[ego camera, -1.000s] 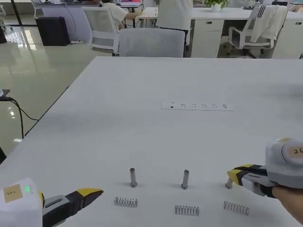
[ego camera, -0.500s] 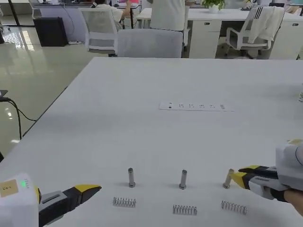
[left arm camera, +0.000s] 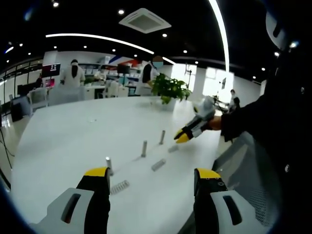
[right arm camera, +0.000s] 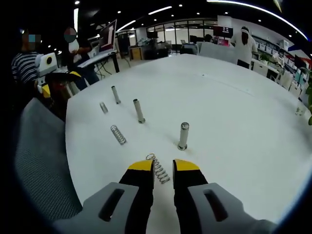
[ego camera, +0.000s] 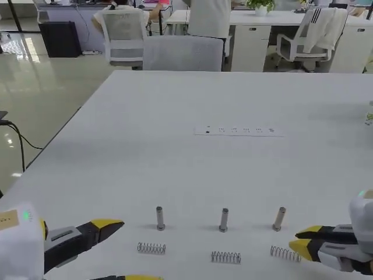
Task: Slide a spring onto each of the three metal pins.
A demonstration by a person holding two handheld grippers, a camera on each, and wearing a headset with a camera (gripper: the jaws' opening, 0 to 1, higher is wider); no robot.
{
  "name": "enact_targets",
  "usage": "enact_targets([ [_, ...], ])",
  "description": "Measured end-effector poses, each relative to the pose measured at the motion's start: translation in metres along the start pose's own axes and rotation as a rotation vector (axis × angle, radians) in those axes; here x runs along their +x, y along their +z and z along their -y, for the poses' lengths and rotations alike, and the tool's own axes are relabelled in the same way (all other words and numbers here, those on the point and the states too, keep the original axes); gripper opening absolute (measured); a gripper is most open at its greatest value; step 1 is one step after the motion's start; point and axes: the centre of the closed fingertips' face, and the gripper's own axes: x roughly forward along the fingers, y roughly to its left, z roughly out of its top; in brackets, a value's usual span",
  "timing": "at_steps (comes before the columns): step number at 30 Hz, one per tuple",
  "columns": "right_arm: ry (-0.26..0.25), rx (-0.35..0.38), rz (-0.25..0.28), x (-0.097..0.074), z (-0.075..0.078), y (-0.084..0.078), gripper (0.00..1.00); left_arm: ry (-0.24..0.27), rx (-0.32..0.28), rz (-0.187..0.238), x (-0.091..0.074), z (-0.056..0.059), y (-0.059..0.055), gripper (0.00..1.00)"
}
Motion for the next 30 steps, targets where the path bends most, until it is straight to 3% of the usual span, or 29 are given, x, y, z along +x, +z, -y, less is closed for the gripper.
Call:
enact_targets([
  [7, 0.027, -0.033, -0.053, 0.005, -0.001, -0.015, 0.12, -0.014, 0.029, -0.012, -0.004, -0.006, 0.009, 0.66],
  [12, 0.044, -0.065, -0.077, 0.008, -0.004, -0.02, 0.12, -0.01, 0.022, -0.006, -0.001, -0.01, 0.009, 0.65],
  [22, 0.072, -0.121, -0.126, 0.015, -0.005, -0.025, 0.11, -0.049, 0.004, 0.0, 0.021, -0.003, 0.004, 0.65],
  [30, 0.088, -0.126, -0.14, 0.013, -0.006, -0.03, 0.09, -0.074, 0.002, 0.002, 0.029, -0.002, 0.003, 0.65],
])
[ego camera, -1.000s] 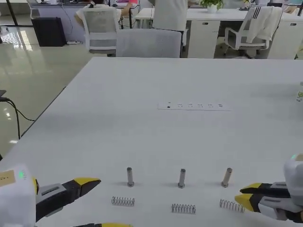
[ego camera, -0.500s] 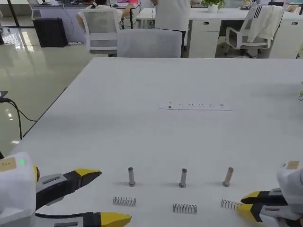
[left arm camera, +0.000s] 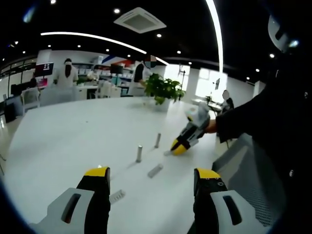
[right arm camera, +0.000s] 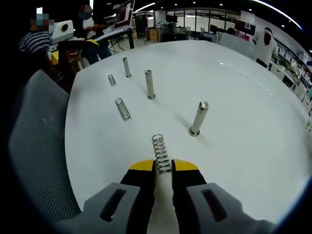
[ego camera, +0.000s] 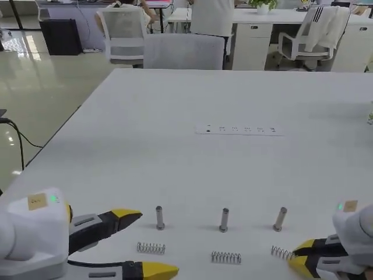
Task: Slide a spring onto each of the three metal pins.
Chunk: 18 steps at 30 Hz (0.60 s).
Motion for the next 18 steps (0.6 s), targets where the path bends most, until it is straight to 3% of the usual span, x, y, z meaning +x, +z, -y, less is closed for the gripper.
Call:
enact_targets([
  [7, 0.001, -0.038, -0.008, -0.0004, 0.0024, -0.0003, 0.08, -0.017, -0.002, 0.001, 0.0052, 0.0048, 0.0008, 0.65],
  [18, 0.016, -0.019, -0.002, -0.009, 0.002, 0.005, 0.07, -0.043, 0.015, -0.015, 0.0105, 0.0105, 0.0009, 0.65],
])
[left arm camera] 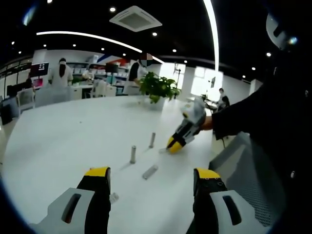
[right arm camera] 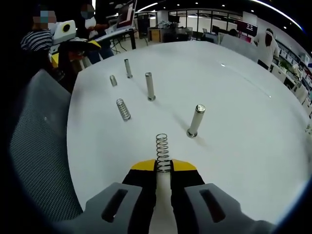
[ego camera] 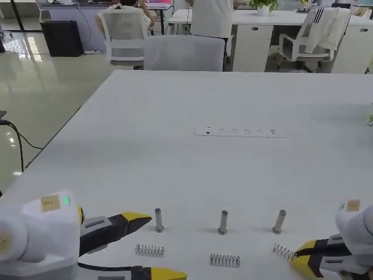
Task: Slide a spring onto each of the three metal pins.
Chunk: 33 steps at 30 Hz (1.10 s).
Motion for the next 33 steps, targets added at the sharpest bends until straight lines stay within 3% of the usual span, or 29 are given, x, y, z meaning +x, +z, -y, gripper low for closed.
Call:
enact_targets([
  [10, 0.045, -0.054, 0.027, -0.005, -0.018, 0.028, 0.07, -0.033, 0.004, -0.008, 0.008, 0.001, -0.002, 0.62],
  [23, 0.131, -0.166, 0.021, -0.001, -0.045, 0.058, 0.07, -0.1, 0.053, -0.072, 0.026, 0.011, -0.014, 0.57],
  [33, 0.202, -0.253, 0.022, 0.0, -0.075, 0.08, 0.07, -0.147, 0.085, -0.087, 0.043, 0.02, -0.011, 0.53],
])
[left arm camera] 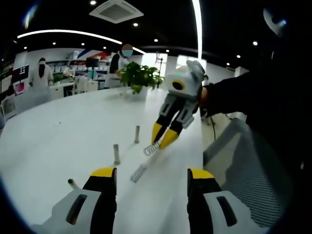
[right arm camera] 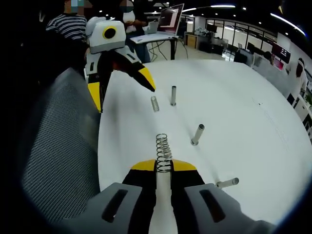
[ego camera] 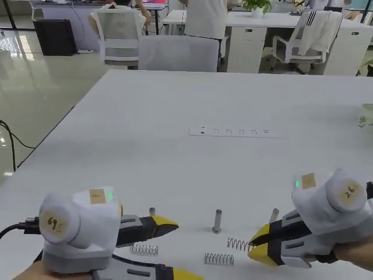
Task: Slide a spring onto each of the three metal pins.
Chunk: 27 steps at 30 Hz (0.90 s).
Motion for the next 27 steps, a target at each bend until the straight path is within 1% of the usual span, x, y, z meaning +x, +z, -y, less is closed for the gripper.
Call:
enact_targets([
  [6, 0.04, -0.048, -0.002, 0.004, -0.011, 0.014, 0.07, -0.016, 0.022, -0.013, 0.005, 0.003, -0.002, 0.49],
  [14, 0.088, -0.102, 0.002, 0.006, -0.025, 0.027, 0.07, -0.035, 0.051, -0.01, 0.011, 0.009, 0.002, 0.42],
  [17, 0.099, -0.113, -0.002, 0.006, -0.028, 0.029, 0.07, -0.052, 0.07, -0.014, 0.014, 0.014, 0.001, 0.37],
  [23, 0.131, -0.141, -0.018, 0.005, -0.035, 0.029, 0.07, -0.071, 0.09, -0.021, 0.017, 0.019, -0.001, 0.31],
  [27, 0.147, -0.157, -0.019, 0.004, -0.038, 0.033, 0.07, -0.081, 0.099, -0.017, 0.019, 0.021, 0.0, 0.26],
])
